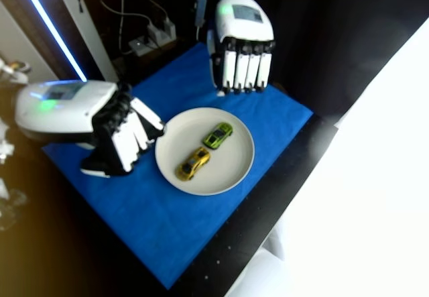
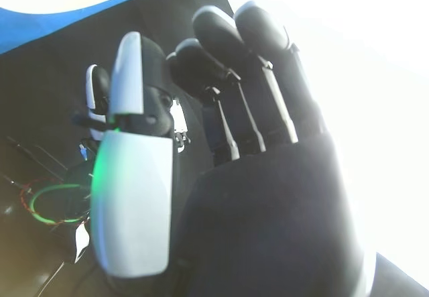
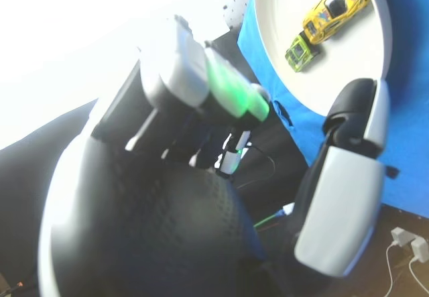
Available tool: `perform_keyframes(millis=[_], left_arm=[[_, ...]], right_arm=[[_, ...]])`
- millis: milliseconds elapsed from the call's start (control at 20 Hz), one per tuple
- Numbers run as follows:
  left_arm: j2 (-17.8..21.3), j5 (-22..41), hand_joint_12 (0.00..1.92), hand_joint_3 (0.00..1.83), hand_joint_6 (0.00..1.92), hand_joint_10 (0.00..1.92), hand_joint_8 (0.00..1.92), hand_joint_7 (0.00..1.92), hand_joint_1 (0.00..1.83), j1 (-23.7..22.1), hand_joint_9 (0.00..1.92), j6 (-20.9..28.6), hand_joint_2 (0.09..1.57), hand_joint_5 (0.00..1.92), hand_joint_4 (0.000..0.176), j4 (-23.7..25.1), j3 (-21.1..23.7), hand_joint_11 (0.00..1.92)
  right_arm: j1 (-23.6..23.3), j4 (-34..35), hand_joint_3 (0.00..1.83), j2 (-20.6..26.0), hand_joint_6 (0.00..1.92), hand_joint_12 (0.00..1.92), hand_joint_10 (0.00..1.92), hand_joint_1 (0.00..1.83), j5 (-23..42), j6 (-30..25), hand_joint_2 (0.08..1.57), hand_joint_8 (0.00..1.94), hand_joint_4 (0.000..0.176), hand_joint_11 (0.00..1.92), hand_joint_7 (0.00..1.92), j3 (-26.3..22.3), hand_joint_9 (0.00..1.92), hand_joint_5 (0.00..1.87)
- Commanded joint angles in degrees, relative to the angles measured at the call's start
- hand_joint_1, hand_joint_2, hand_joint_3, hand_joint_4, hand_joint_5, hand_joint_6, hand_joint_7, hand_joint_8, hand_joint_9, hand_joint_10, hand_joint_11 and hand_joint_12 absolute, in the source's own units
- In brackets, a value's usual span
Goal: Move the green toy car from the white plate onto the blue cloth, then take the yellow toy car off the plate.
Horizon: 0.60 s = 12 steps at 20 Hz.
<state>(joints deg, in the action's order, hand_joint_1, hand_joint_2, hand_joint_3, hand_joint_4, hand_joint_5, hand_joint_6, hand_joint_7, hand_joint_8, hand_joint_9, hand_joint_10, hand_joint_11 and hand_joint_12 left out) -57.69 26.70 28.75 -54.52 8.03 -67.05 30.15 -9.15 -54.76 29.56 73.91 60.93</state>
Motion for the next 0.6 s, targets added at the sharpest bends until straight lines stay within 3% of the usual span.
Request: perform_keyframes(millis=[0, 100, 150, 200, 250, 300, 450, 550], left_arm=[[-0.36, 6.87, 1.23, 0.01, 0.11, 0.40, 0.03, 0.41, 0.73, -1.07, 0.19, -0.03, 1.03, 0.43, 0.060, -0.60, -0.17, 0.00], [-0.86, 6.83, 1.34, 0.00, 0.06, 0.32, 0.00, 0.37, 0.75, -1.08, 0.20, -0.03, 1.00, 0.44, 0.022, -0.61, -0.45, 0.00], [-0.97, 6.83, 1.48, 0.00, 0.03, 0.42, 0.00, 0.39, 0.76, -1.08, 0.19, -0.03, 0.99, 0.46, 0.013, -0.61, -0.48, 0.00], [-1.16, 6.84, 1.45, 0.00, 0.03, 0.42, 0.00, 0.39, 0.74, -1.10, 0.17, -0.05, 1.00, 0.48, 0.019, -0.59, -0.52, 0.00], [-1.32, 6.75, 1.38, 0.00, 0.03, 0.42, 0.01, 0.43, 0.74, -1.25, 0.18, -0.06, 1.00, 0.51, 0.013, -0.54, -0.60, 0.00], [-1.66, 6.36, 1.39, 0.00, 0.04, 0.43, 0.02, 0.48, 0.76, -1.69, 0.24, -0.06, 1.00, 0.54, 0.000, -0.34, -0.81, 0.00], [-3.74, 3.97, 1.56, 0.00, 0.04, 0.58, 0.03, 0.59, 0.79, -3.42, 0.36, -0.11, 0.98, 0.60, 0.000, 0.99, -2.28, 0.00], [-5.45, 2.06, 1.51, 0.00, 0.04, 0.60, 0.02, 0.59, 0.80, -4.89, 0.32, -0.11, 0.98, 0.62, 0.000, 2.14, -3.61, 0.00]], right_arm=[[-0.99, 0.27, 0.13, -0.08, 0.74, 1.92, 1.46, 1.10, 6.82, 0.32, 0.92, 1.16, 0.000, 0.15, 0.45, -0.16, 0.32, 0.52], [-0.98, 0.28, 0.09, -0.07, 0.77, 1.92, 1.49, 1.12, 6.89, 0.32, 0.94, 1.19, 0.000, 0.26, 0.46, -0.28, 0.36, 0.51], [-0.98, 0.28, 0.09, -0.07, 0.78, 1.92, 1.51, 1.15, 6.91, 0.32, 0.94, 1.20, 0.000, 0.31, 0.49, -0.32, 0.39, 0.51], [-0.98, 0.29, 0.07, -0.07, 0.84, 1.92, 1.56, 1.15, 6.92, 0.32, 0.95, 1.25, 0.000, 0.36, 0.50, -0.34, 0.42, 0.50], [-0.98, 0.29, 0.07, -0.07, 0.87, 1.92, 1.55, 1.12, 6.92, 0.32, 0.96, 1.25, 0.000, 0.37, 0.49, -0.32, 0.42, 0.48], [-0.98, 0.30, 0.06, -0.07, 0.90, 1.92, 1.52, 1.10, 6.92, 0.32, 0.97, 1.18, 0.000, 0.35, 0.50, -0.29, 0.42, 0.47], [-0.98, 0.32, 0.05, -0.06, 0.93, 1.92, 1.50, 1.15, 6.92, 0.32, 1.01, 1.08, 0.000, 0.35, 0.55, -0.11, 0.45, 0.49], [-0.98, 0.34, 0.04, -0.06, 0.92, 1.92, 1.49, 1.20, 6.92, 0.32, 1.02, 1.05, 0.000, 0.29, 0.53, -0.03, 0.40, 0.47]])
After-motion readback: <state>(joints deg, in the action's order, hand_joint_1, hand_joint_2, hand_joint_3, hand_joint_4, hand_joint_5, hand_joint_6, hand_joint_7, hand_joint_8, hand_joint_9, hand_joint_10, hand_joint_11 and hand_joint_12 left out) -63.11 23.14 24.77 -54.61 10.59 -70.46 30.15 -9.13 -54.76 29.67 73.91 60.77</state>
